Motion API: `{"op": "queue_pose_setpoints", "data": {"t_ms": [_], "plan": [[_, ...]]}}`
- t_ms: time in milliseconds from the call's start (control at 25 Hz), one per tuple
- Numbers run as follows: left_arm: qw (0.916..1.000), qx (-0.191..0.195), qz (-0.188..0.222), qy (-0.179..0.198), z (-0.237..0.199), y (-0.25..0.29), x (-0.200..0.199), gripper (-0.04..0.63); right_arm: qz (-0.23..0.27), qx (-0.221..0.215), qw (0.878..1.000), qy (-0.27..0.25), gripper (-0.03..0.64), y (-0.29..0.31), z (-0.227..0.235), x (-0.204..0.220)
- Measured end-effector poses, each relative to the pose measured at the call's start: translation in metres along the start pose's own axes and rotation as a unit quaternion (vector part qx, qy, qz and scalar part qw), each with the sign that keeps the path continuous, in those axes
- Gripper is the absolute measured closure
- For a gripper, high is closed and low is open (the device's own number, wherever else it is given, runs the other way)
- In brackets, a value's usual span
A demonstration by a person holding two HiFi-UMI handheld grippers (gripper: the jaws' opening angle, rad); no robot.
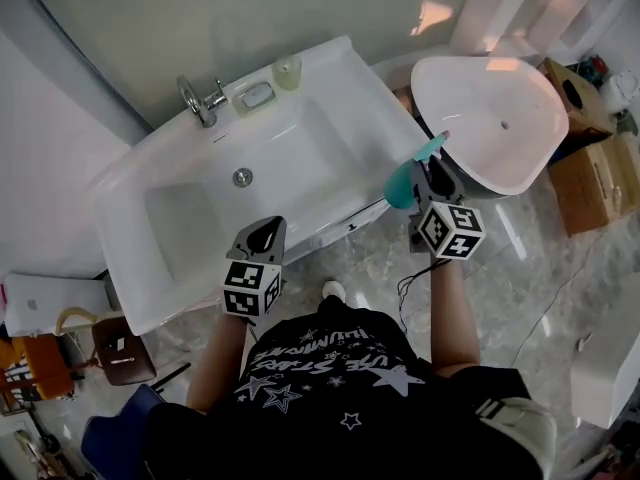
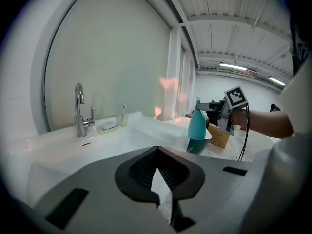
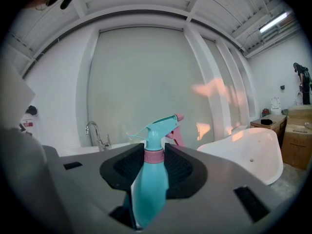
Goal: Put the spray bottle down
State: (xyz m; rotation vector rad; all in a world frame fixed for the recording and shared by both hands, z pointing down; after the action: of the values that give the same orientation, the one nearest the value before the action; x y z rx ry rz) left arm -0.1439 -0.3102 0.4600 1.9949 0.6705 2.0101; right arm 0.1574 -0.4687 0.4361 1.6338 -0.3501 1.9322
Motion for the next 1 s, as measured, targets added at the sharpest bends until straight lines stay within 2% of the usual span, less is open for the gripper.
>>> {"op": "queue_pose_setpoints", "data": {"t_ms": [280, 560, 1000], "plan": [[0.9995, -0.022, -0.016, -0.014, -0.003, 0.041, -0.012, 0.580, 0.007, -0.010, 1.000, -0.018, 0.476, 0.061, 0.045, -0.009], [0.9980, -0.047, -0.036, -0.024, -0.012, 0.061, -0.011, 0.580, 0.005, -0.019, 0.999, -0.030, 0.476, 0.117, 0.067, 0.006], [0.9963, -0.052, -0.063, -0.027, -0.016, 0.075, -0.003, 0.580, 0.044, -0.022, 0.997, -0.059, 0.472, 0.144, 0.082, 0.028]]}}
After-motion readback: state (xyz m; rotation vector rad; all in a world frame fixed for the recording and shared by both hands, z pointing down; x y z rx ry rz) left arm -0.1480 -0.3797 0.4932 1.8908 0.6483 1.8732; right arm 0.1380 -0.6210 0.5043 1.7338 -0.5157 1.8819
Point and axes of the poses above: the fingertips, and each gripper's own axes: y forward along the fingers, z to its right, x out of its underside, the point moved 6 cm from there along -y, backward along the fingers, and after that the axes turned 7 degrees about -x, right-handed, at the moved point
